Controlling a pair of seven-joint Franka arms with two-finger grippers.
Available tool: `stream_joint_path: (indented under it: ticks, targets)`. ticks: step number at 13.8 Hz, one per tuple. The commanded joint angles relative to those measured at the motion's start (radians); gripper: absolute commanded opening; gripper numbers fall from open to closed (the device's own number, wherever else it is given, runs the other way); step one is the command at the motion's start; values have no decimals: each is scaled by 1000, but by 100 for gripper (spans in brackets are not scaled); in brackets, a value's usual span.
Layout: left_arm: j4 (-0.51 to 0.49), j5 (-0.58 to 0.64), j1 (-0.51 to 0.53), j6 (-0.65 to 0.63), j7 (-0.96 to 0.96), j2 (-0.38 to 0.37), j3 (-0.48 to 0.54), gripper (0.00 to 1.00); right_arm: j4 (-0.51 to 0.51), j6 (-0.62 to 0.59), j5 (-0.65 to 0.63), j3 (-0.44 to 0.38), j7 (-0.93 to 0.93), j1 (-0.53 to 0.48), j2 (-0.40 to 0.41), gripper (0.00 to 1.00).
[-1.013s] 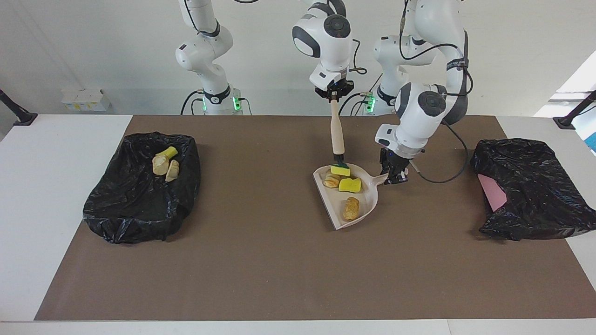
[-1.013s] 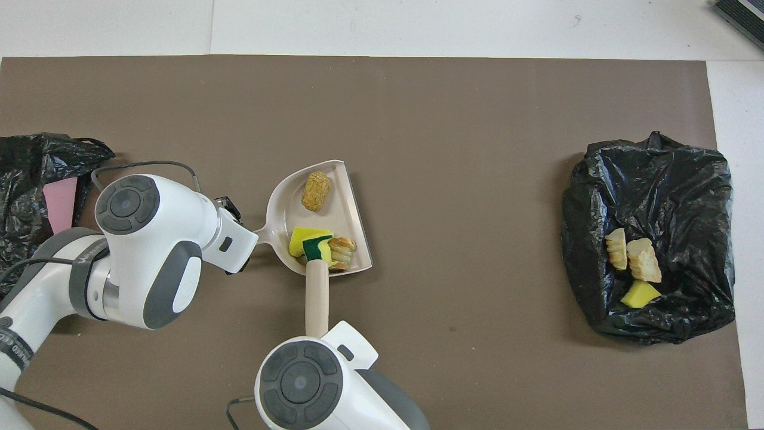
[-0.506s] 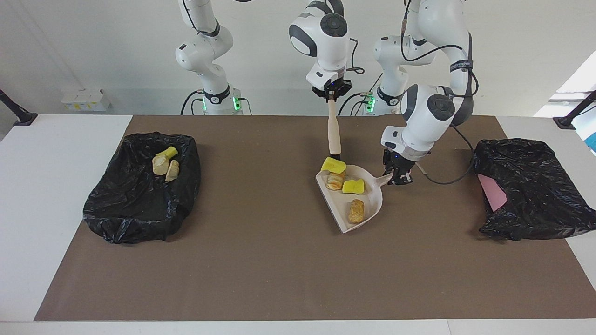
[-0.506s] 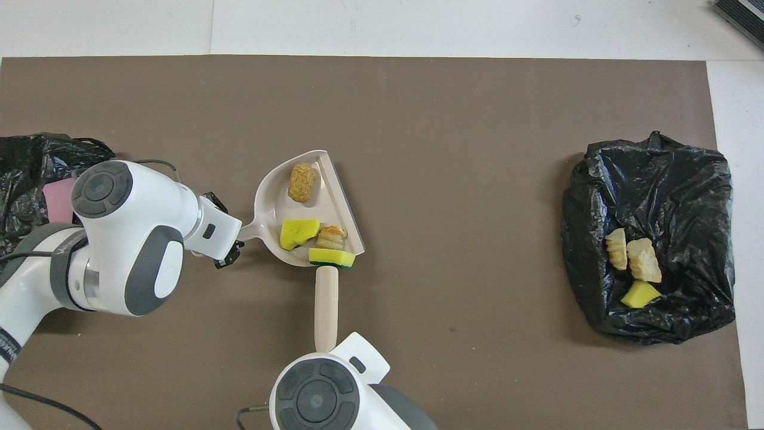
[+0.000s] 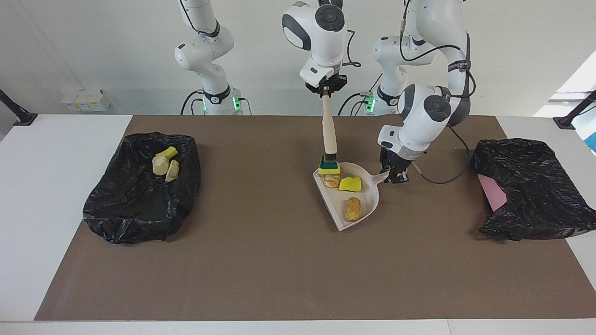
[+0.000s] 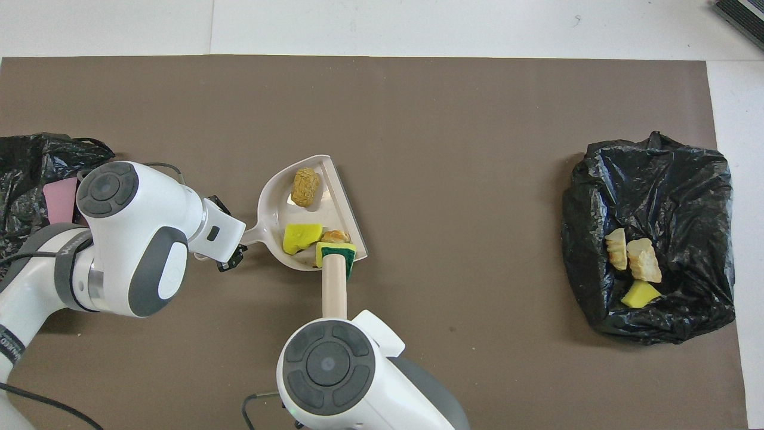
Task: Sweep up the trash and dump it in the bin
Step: 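Push the debris deeper into the dustpan with the brush in the right gripper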
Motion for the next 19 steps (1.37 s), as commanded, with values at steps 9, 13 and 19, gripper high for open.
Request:
stream_joint_path:
  ticks: [9,13,19]
  targets:
    - [-19,-21,15,8,55,-17,7,0,-89,-6,-31,2,7,7,-63,0]
    - [-14,-85,112,33,193,-10,6,0,-143,61,-55,3,47,25,-93,0]
    - [18,-243,246,33,383,-16,4,0,-362,214,-64,13,55,50,-216,0]
